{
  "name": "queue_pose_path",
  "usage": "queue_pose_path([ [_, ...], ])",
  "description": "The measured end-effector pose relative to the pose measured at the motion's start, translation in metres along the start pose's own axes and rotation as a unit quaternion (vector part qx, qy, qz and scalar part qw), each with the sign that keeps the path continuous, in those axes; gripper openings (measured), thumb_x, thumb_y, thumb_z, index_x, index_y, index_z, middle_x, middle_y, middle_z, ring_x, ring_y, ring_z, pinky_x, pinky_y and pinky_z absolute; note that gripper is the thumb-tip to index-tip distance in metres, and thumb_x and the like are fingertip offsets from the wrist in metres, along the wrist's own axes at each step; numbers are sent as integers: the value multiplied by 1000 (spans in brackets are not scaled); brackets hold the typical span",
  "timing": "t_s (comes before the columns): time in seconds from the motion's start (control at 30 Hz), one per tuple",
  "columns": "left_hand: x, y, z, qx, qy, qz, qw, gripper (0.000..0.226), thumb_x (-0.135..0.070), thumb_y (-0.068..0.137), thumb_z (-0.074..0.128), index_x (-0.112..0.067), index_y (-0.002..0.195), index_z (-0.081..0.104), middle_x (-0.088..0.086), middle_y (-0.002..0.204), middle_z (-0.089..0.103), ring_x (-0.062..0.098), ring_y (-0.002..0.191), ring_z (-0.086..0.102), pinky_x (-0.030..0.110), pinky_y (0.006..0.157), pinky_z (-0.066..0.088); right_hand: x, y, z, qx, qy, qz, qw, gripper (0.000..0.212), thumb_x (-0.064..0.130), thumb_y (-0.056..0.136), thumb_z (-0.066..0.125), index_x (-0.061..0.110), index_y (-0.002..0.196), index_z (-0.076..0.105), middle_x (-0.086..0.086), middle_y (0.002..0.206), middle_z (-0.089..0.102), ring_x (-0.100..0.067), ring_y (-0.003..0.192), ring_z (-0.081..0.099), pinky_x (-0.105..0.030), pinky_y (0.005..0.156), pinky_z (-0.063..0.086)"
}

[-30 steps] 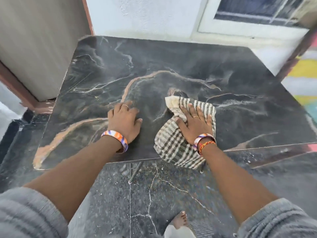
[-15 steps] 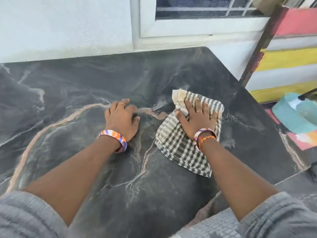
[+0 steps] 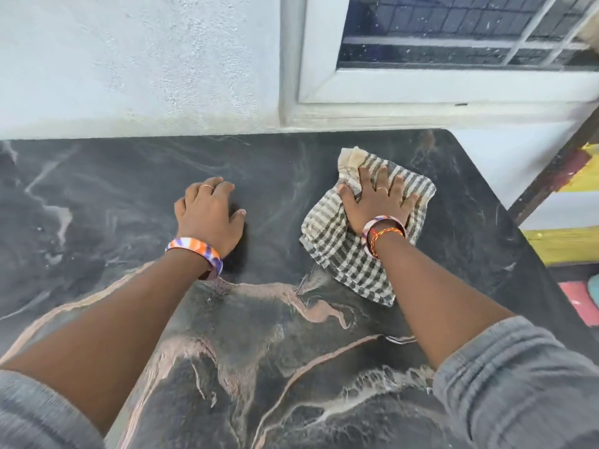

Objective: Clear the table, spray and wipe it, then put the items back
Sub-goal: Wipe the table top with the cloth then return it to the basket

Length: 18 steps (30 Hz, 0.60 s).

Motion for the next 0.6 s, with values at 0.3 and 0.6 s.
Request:
queue_pose_path([
  [0.3,77,22,-14,-43,-21,-75,996,42,-27,88,55,-14,128,50,7,145,40,30,136,27,43,108,22,81,62,-1,-9,14,-1,1000,57,47,97,16,32,151,9,1,161,2,-34,147,-4,-58,115,-5],
  [0.6,166,30,-49,-93,-48,-82,991,36,-25,89,54,-14,124,55,7,144,42,31,135,29,41,106,24,234,11,26,-12,-6,-118,993,58,45,98,18,25,151,12,-1,160,9,-35,147,0,-55,117,-3],
])
Point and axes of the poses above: each hand's wrist, its own y-axis towards the middle knuckle, its own z-axis out of the palm, x = y × z, the point moved 2 cm from there along y, towards the middle knuckle
